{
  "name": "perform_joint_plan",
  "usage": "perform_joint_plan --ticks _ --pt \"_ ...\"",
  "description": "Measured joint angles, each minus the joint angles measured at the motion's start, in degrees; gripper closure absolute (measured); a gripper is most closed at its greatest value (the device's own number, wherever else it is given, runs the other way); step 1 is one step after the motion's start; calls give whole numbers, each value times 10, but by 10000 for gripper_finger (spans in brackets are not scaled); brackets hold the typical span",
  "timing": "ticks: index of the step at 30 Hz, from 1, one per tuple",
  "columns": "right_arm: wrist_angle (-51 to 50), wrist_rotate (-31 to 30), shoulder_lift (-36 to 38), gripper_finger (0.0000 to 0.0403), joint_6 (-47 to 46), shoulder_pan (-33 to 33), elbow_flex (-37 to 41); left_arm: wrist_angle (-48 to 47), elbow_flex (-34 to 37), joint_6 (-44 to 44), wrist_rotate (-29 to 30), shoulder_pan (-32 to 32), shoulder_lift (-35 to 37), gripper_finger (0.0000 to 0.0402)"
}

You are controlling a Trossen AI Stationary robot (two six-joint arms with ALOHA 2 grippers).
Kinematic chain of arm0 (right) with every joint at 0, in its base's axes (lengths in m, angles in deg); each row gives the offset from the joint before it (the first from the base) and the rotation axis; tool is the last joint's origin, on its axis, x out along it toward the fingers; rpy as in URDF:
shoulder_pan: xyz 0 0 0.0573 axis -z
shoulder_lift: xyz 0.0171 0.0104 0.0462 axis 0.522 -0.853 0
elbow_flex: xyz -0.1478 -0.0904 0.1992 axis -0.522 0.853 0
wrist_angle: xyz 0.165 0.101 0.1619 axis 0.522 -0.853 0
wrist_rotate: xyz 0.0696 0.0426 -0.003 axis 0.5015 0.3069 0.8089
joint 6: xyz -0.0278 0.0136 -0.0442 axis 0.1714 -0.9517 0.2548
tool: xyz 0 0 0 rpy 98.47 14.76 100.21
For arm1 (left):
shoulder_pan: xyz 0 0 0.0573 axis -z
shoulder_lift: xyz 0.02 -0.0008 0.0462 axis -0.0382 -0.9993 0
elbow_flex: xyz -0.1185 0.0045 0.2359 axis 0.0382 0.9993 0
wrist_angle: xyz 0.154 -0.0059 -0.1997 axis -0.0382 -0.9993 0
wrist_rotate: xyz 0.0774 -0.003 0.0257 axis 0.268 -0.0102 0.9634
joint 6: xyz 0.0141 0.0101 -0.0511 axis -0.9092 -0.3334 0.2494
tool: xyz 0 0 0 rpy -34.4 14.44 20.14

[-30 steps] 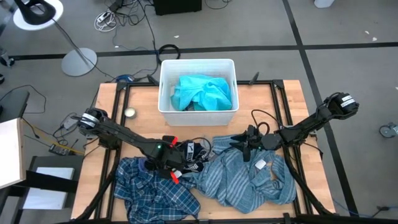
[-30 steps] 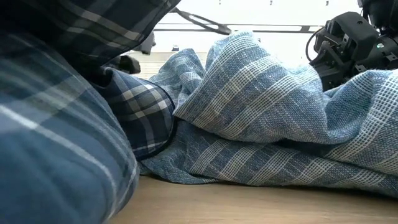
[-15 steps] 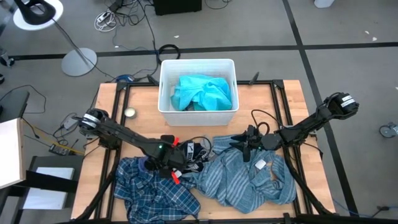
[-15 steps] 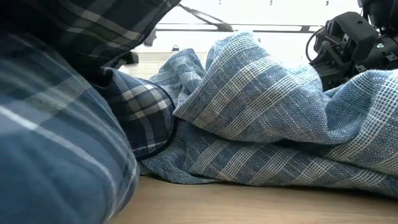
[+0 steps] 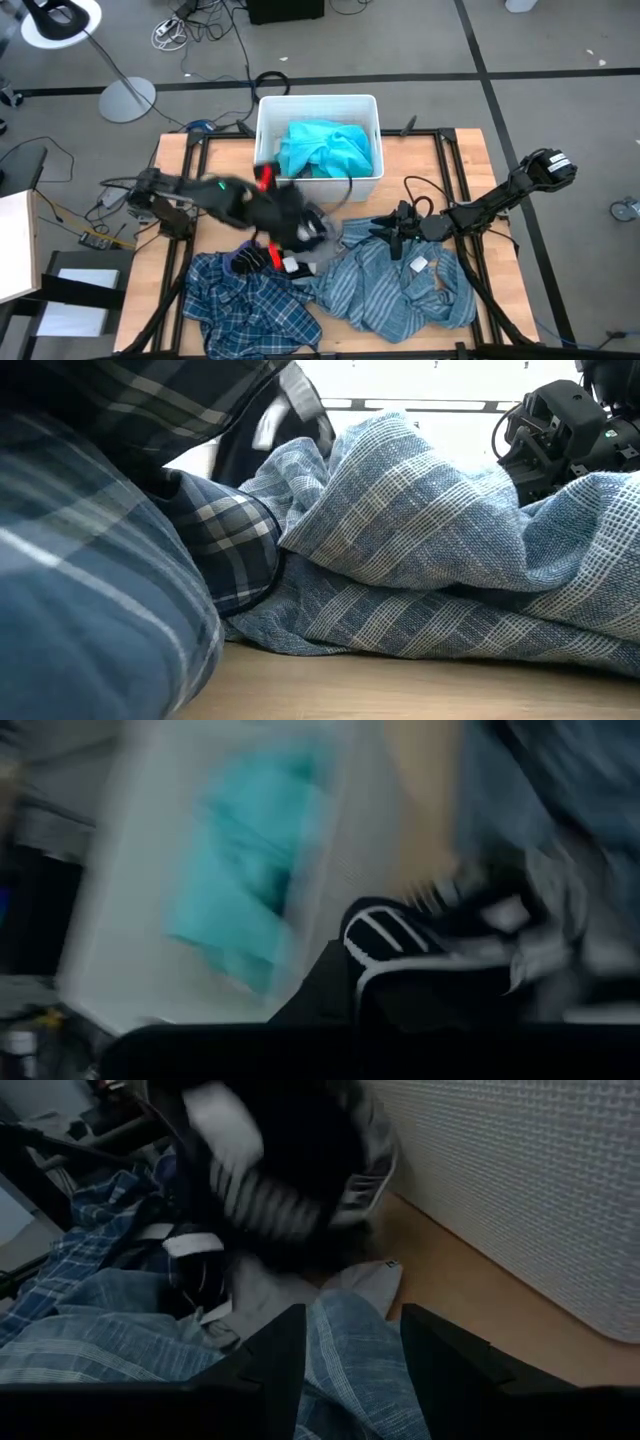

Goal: Sort clothes
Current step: Put the black boxer into the white bin

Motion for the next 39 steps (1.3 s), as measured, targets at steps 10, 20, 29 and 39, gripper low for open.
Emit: perform_joint_plan --ticks 10,20,29,39 --pt "0 -17 0 237 15 0 0 235 -192 -189 46 -160 3 401" --pt "-3 -26 0 237 31 0 0 370 -189 -244 0 -271 8 398" --pt "-5 -27 0 237 40 0 0 153 -189 -111 -181 -320 -23 375" --pt "-3 -27 0 237 40 0 0 44 -188 -70 -255 -336 -123 296"
